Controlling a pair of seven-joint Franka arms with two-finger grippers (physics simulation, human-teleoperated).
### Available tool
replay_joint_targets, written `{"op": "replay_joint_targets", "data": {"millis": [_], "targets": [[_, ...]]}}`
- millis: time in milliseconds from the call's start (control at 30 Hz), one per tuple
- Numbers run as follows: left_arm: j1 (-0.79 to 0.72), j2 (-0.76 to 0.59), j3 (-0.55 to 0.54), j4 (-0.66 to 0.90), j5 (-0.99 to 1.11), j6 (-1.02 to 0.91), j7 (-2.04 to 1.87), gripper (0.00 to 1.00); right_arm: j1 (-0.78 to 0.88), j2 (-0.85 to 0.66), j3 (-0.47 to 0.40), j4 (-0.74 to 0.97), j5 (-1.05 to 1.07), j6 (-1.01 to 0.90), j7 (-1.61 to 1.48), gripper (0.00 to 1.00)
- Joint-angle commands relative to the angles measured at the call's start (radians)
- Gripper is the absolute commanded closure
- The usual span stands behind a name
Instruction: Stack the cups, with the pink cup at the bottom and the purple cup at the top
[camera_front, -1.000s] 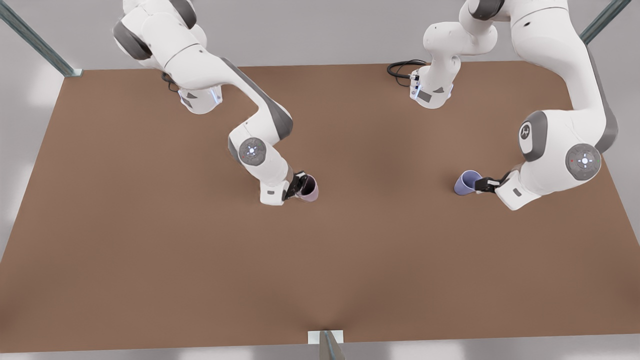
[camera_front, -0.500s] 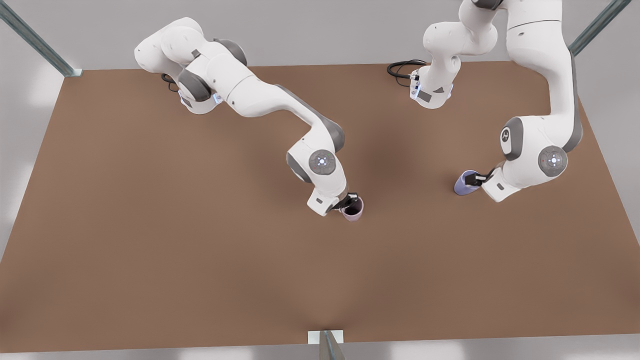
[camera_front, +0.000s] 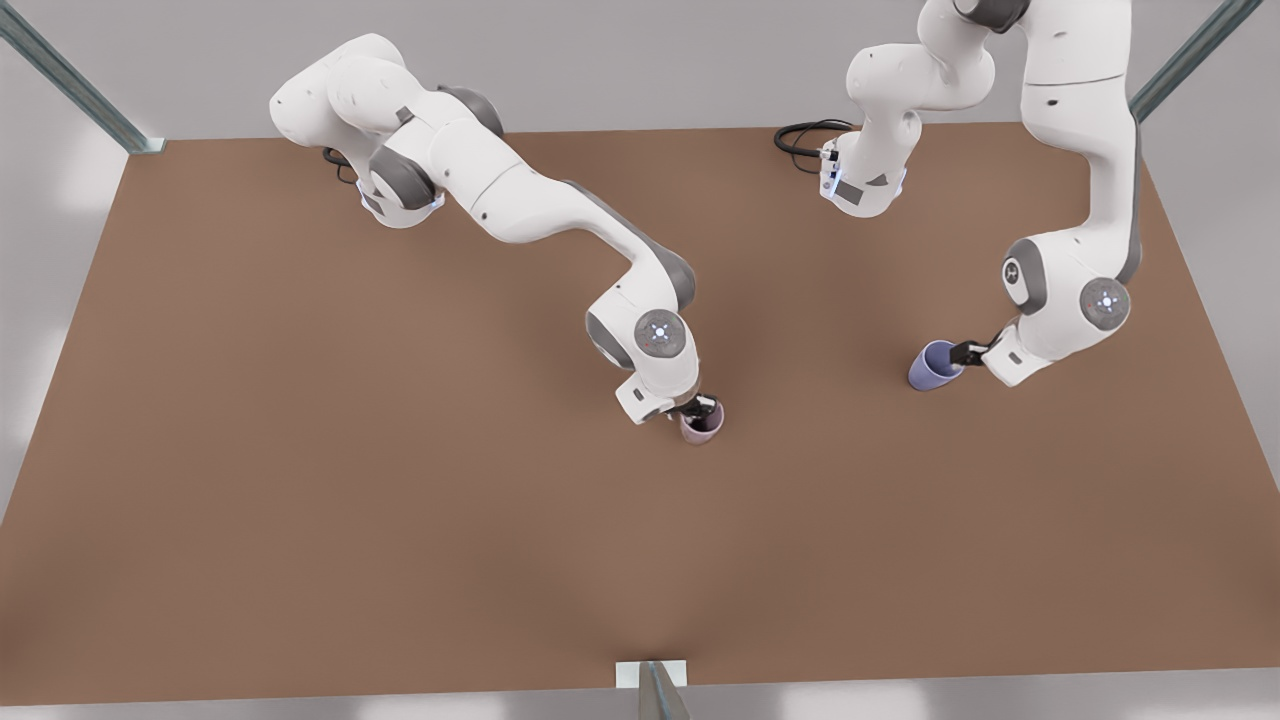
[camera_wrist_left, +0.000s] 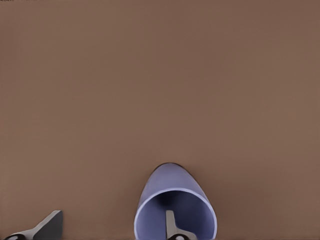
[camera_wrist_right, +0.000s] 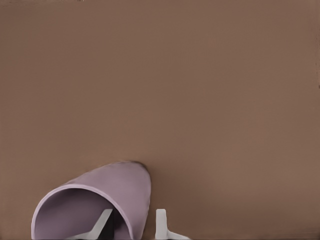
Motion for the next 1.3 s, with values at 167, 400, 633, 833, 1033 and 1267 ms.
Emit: {"op": "replay_joint_targets", "data": {"millis": [167, 400, 633, 833, 1033, 1267], "targets": [[-0.003, 0.001, 0.002, -0.047, 0.001, 0.098, 0.234, 0.0, -0.002, -0.003, 0.0, -0.002, 0.0, 0.005, 0.261, 0.53], [-0.003, 0.05, 0.005, -0.066, 0.0, 0.099, 0.234, 0.01, -0.055, -0.234, -0.015, -0.155, -0.003, 0.007, 0.236, 0.48], [-0.003, 0.067, 0.003, -0.063, -0.002, 0.105, 0.232, 0.51, -0.581, -0.834, -0.011, -0.636, -0.077, -0.323, -0.671, 0.0], [-0.003, 0.072, 0.003, -0.063, -0.015, 0.104, 0.232, 0.61, -0.781, -0.859, -0.026, -0.564, -0.134, -0.444, -1.13, 0.0], [-0.006, 0.072, -0.001, -0.063, -0.017, 0.093, 0.223, 0.71, -0.828, -0.857, -0.047, -0.51, -0.101, -0.447, -1.158, 0.0], [-0.015, 0.039, -0.006, -0.059, -0.017, 0.053, 0.203, 0.79, -0.845, -0.834, -0.072, -0.461, -0.083, -0.444, -1.167, 0.0]]}}
